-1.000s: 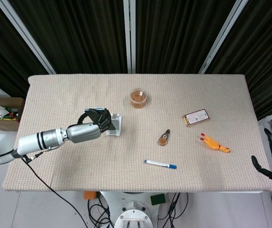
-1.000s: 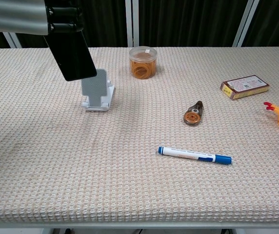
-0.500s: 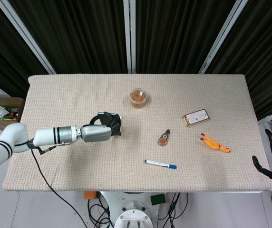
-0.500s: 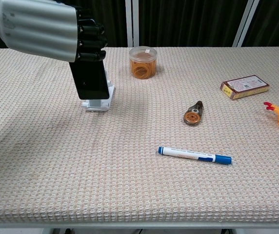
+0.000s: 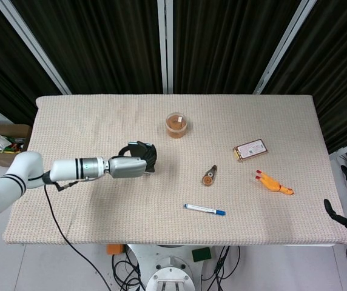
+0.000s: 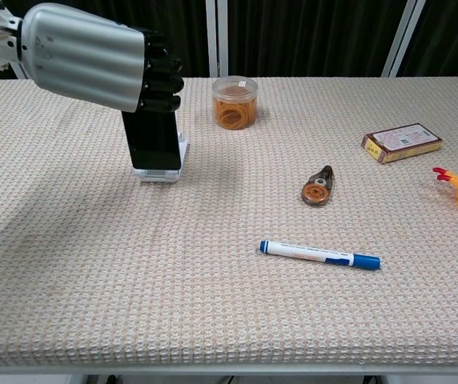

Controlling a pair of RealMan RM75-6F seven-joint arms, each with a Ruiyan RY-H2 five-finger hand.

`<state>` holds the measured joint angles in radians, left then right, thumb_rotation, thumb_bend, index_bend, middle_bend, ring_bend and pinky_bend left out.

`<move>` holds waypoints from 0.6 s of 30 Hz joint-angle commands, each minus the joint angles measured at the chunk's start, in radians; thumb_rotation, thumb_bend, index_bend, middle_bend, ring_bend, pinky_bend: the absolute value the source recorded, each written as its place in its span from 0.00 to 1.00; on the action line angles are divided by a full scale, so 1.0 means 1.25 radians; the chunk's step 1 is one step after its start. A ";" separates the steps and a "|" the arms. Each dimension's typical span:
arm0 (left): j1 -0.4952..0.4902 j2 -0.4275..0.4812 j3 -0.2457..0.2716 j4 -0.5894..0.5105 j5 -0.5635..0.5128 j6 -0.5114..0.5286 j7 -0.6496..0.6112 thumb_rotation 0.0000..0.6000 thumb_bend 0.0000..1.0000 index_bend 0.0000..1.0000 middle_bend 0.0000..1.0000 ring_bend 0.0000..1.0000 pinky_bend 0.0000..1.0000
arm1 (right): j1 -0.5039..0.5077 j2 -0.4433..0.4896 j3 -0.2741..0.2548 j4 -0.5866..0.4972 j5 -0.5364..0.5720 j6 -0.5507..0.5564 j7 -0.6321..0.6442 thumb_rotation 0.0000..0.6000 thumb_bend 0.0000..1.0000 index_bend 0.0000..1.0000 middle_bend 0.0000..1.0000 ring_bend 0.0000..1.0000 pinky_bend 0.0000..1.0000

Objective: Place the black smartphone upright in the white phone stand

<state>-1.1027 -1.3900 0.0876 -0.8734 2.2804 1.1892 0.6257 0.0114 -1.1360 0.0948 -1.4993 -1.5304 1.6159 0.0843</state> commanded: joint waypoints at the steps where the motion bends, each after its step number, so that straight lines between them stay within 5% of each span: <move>1: -0.001 -0.013 0.003 0.016 -0.011 0.005 -0.005 1.00 0.34 0.74 0.74 0.55 0.58 | 0.000 -0.001 -0.001 0.001 -0.002 0.000 0.001 0.93 0.33 0.00 0.00 0.00 0.00; 18: -0.009 -0.055 0.040 0.089 -0.044 0.027 -0.038 1.00 0.34 0.74 0.73 0.54 0.57 | -0.003 0.004 -0.002 0.002 -0.002 0.001 0.006 0.93 0.33 0.00 0.00 0.00 0.00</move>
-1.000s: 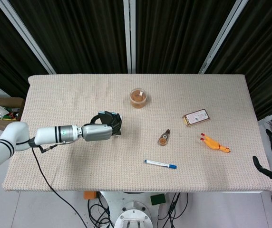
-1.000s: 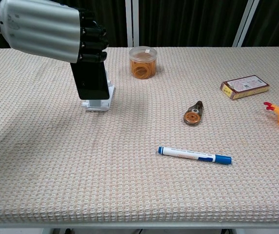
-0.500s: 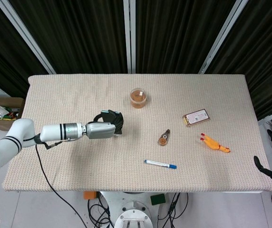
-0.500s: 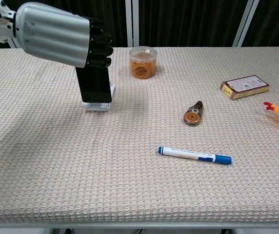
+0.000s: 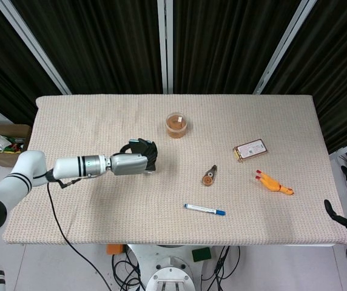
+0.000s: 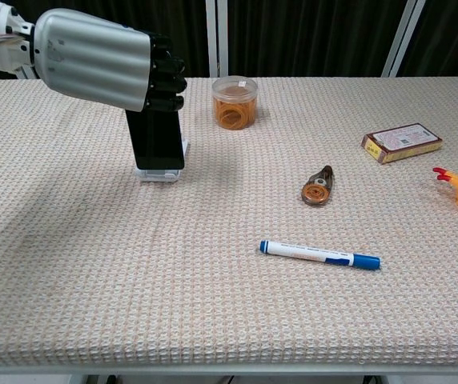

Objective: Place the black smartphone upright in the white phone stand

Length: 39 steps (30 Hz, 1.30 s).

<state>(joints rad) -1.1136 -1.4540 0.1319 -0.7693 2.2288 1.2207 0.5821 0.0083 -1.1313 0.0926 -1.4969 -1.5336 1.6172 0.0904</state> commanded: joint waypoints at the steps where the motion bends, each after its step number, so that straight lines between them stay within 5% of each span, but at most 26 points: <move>1: -0.001 -0.006 0.007 0.010 -0.005 0.002 -0.005 1.00 0.34 0.74 0.73 0.54 0.57 | 0.000 0.001 0.000 0.001 0.001 -0.001 0.002 0.93 0.33 0.00 0.00 0.00 0.00; 18: -0.005 -0.030 0.037 0.030 -0.031 0.003 -0.017 1.00 0.34 0.69 0.69 0.50 0.55 | -0.002 0.002 0.002 0.006 0.003 0.000 0.011 0.93 0.33 0.00 0.00 0.00 0.00; 21: -0.004 -0.026 0.042 0.028 -0.038 -0.011 -0.012 1.00 0.34 0.59 0.61 0.44 0.50 | -0.002 0.001 0.002 0.009 0.005 -0.001 0.013 0.93 0.33 0.00 0.00 0.00 0.00; 26: -0.005 -0.009 0.040 0.005 -0.057 -0.040 0.015 1.00 0.32 0.23 0.33 0.23 0.33 | -0.002 0.000 0.002 0.010 0.007 -0.003 0.016 0.93 0.33 0.00 0.00 0.00 0.00; 28: -0.007 0.000 0.039 -0.011 -0.063 -0.053 0.025 1.00 0.32 0.16 0.26 0.18 0.30 | -0.003 -0.002 0.001 0.012 0.008 -0.002 0.018 0.93 0.33 0.00 0.00 0.00 0.00; 39: 0.008 0.030 0.033 -0.078 -0.093 -0.073 0.058 1.00 0.27 0.03 0.08 0.05 0.22 | -0.007 -0.003 0.002 0.017 0.007 0.004 0.023 0.93 0.33 0.00 0.00 0.00 0.00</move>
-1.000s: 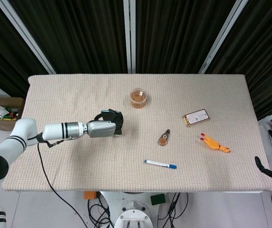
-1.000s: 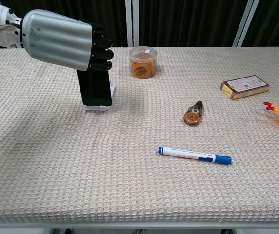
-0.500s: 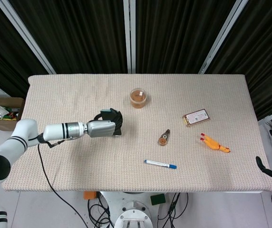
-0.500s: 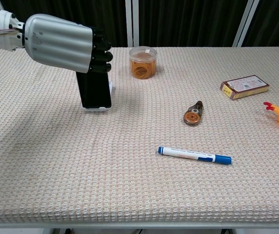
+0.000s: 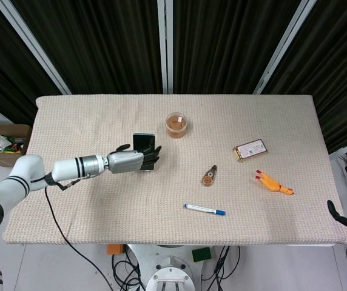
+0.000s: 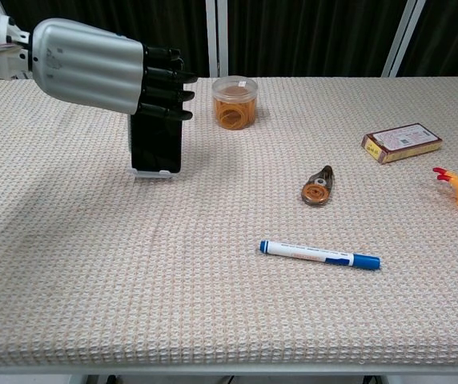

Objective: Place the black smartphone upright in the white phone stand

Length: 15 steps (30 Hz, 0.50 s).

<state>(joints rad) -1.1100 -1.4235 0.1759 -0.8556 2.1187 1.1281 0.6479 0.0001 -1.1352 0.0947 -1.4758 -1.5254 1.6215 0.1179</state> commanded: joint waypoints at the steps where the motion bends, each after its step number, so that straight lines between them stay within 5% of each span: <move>1: 0.009 0.010 -0.003 -0.017 -0.010 0.002 0.008 1.00 0.25 0.02 0.07 0.05 0.22 | 0.000 0.001 0.001 0.000 0.000 0.001 0.002 0.93 0.33 0.00 0.00 0.00 0.00; 10: 0.058 0.052 -0.023 -0.089 -0.054 0.022 0.048 1.00 0.16 0.00 0.04 0.03 0.21 | -0.002 0.002 0.001 0.002 -0.003 0.006 0.011 0.93 0.33 0.00 0.00 0.00 0.00; 15: 0.196 0.088 -0.087 -0.215 -0.190 0.134 0.079 0.93 0.09 0.01 0.05 0.03 0.21 | -0.005 0.008 0.002 0.009 0.003 0.006 0.026 0.93 0.33 0.00 0.00 0.00 0.00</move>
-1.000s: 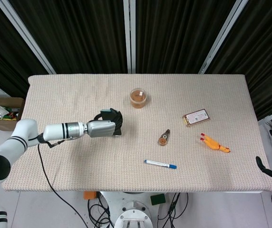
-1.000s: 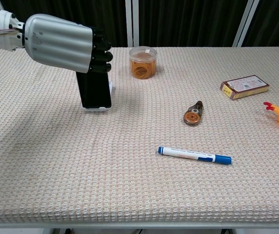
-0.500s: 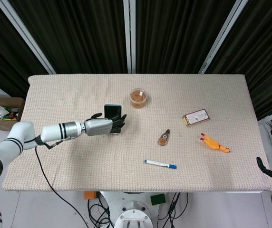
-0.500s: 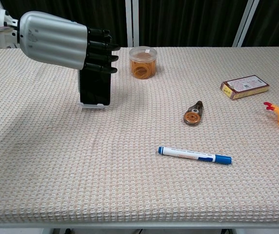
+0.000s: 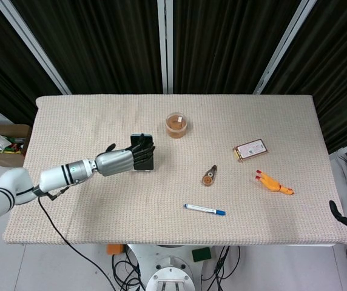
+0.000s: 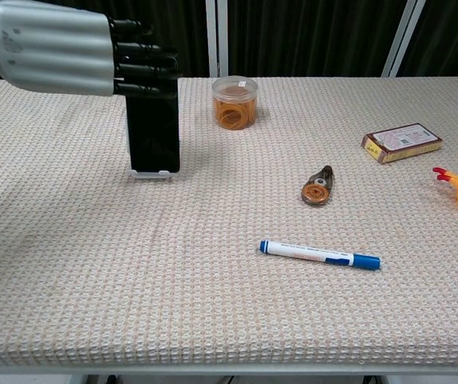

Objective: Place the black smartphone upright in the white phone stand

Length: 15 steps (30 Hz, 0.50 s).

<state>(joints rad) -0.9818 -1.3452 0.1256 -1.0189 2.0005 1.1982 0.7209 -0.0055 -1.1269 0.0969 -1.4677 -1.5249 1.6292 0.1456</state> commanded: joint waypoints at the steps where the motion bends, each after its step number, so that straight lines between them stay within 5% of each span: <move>1: 0.126 0.027 -0.061 -0.112 -0.130 0.107 0.019 0.82 0.09 0.01 0.05 0.03 0.21 | -0.001 0.002 0.001 0.005 0.003 -0.001 0.008 0.93 0.33 0.00 0.00 0.00 0.00; 6: 0.308 0.020 -0.120 -0.251 -0.302 0.285 -0.085 0.47 0.09 0.01 0.06 0.03 0.21 | 0.000 -0.002 -0.003 0.018 0.002 -0.010 0.019 0.93 0.33 0.00 0.00 0.00 0.00; 11: 0.468 0.025 -0.127 -0.367 -0.444 0.376 -0.318 0.10 0.09 0.01 0.06 0.03 0.21 | -0.002 -0.011 -0.016 0.032 -0.007 -0.016 0.011 0.93 0.33 0.00 0.00 0.00 0.00; 15: 0.556 0.050 -0.099 -0.418 -0.510 0.371 -0.444 0.00 0.09 0.03 0.06 0.03 0.21 | -0.008 -0.023 -0.023 0.057 -0.005 -0.015 -0.034 0.93 0.33 0.00 0.00 0.00 0.00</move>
<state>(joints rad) -0.4258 -1.3096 -0.0072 -1.4391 1.4819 1.6173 0.3292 -0.0112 -1.1474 0.0718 -1.4110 -1.5329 1.6092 0.1278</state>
